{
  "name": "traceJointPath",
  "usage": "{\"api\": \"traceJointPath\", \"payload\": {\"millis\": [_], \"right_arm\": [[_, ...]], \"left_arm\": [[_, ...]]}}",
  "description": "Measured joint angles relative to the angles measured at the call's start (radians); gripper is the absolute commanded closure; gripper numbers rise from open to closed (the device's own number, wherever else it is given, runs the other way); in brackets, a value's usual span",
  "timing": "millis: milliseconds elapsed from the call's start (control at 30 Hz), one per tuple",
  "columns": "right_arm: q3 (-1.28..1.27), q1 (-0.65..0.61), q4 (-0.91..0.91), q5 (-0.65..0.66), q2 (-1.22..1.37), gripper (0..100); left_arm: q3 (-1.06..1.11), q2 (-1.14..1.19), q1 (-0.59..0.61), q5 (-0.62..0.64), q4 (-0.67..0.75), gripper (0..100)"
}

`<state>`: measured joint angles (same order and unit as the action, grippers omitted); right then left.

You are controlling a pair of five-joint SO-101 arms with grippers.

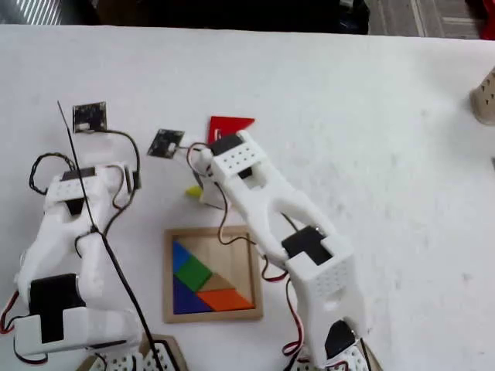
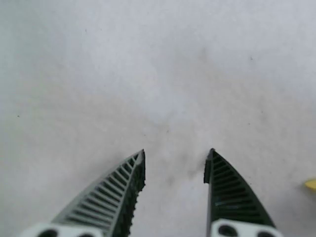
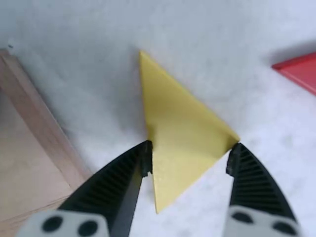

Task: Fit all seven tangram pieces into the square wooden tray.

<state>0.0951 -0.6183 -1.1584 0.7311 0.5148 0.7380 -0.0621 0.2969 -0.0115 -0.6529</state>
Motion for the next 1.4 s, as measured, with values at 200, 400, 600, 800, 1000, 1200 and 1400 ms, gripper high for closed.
{"api": "traceJointPath", "payload": {"millis": [200,400,600,800,1000,1200,1400], "right_arm": [[0.032,0.000,-0.003,0.023,0.020,75.8],[0.031,-0.020,-0.037,0.110,0.034,65.4],[0.037,-0.028,-0.124,0.152,0.028,62.6],[0.044,-0.006,-0.146,0.103,-0.077,62.6],[0.044,0.005,-0.078,0.054,-0.089,62.6],[0.044,0.015,-0.032,0.055,-0.029,62.6],[0.066,0.014,-0.026,0.083,0.035,62.6]], "left_arm": [[0.000,0.000,0.000,0.000,0.000,80],[0.000,0.000,0.000,0.000,0.000,80],[0.000,0.000,0.000,0.000,0.000,80],[0.000,0.000,0.000,0.000,0.000,80],[0.000,0.000,0.000,0.000,0.000,80],[0.000,0.000,0.000,0.000,0.000,80],[0.000,0.000,0.000,0.000,0.000,80]]}}
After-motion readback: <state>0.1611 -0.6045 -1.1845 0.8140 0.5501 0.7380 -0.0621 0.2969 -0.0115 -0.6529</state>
